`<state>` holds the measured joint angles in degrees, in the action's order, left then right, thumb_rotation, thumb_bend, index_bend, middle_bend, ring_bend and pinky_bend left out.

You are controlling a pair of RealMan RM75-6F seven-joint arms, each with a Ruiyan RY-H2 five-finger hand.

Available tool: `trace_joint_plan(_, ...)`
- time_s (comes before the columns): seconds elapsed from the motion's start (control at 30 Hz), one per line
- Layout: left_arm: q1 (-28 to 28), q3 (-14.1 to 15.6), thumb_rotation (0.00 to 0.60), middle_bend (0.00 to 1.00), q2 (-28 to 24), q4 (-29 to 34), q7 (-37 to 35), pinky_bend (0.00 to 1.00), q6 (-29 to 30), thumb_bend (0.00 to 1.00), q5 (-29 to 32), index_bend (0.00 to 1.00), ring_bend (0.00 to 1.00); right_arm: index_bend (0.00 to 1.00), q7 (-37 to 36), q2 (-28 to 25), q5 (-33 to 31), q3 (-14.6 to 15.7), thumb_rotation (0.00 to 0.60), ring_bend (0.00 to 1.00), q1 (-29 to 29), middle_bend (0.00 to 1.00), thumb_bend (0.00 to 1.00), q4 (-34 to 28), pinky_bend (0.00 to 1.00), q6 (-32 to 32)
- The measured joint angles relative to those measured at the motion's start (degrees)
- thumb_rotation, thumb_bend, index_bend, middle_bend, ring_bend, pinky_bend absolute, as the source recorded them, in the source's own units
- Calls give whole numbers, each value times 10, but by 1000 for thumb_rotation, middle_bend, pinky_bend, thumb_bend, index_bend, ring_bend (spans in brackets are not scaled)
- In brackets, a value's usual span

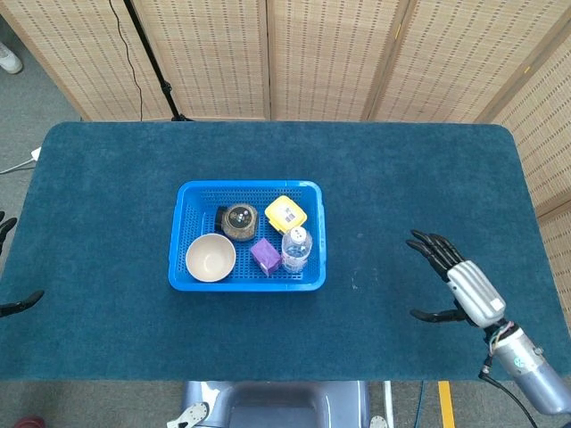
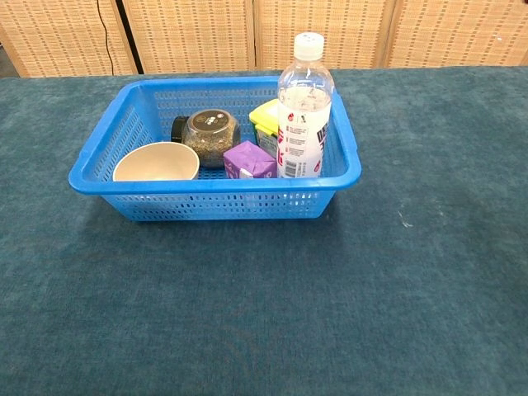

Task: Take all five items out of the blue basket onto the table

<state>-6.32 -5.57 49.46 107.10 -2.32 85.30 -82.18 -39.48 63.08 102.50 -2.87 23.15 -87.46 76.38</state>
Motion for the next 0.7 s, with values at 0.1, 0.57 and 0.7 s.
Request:
trace_joint_plan(0.1, -1, -2, 600, 0, 3, -1, 5, 0, -2, 0, 6, 0, 0, 0, -43, 19, -10, -12, 600, 0, 37, 0, 0, 13, 0, -42)
trace_joint_plan(0.57, -19, -13, 600, 0, 14, -6, 32, 0, -33, 0, 46, 0, 0, 0, -103, 136, -65, -54, 600, 0, 158, 0, 0, 99, 0, -165)
trace_joint_plan(0.7, -24, -16, 600, 0, 16, -7, 39, 0, -40, 0, 58, 0, 0, 0, -111, 159, -81, -65, 600, 0, 188, 0, 0, 109, 0, -197)
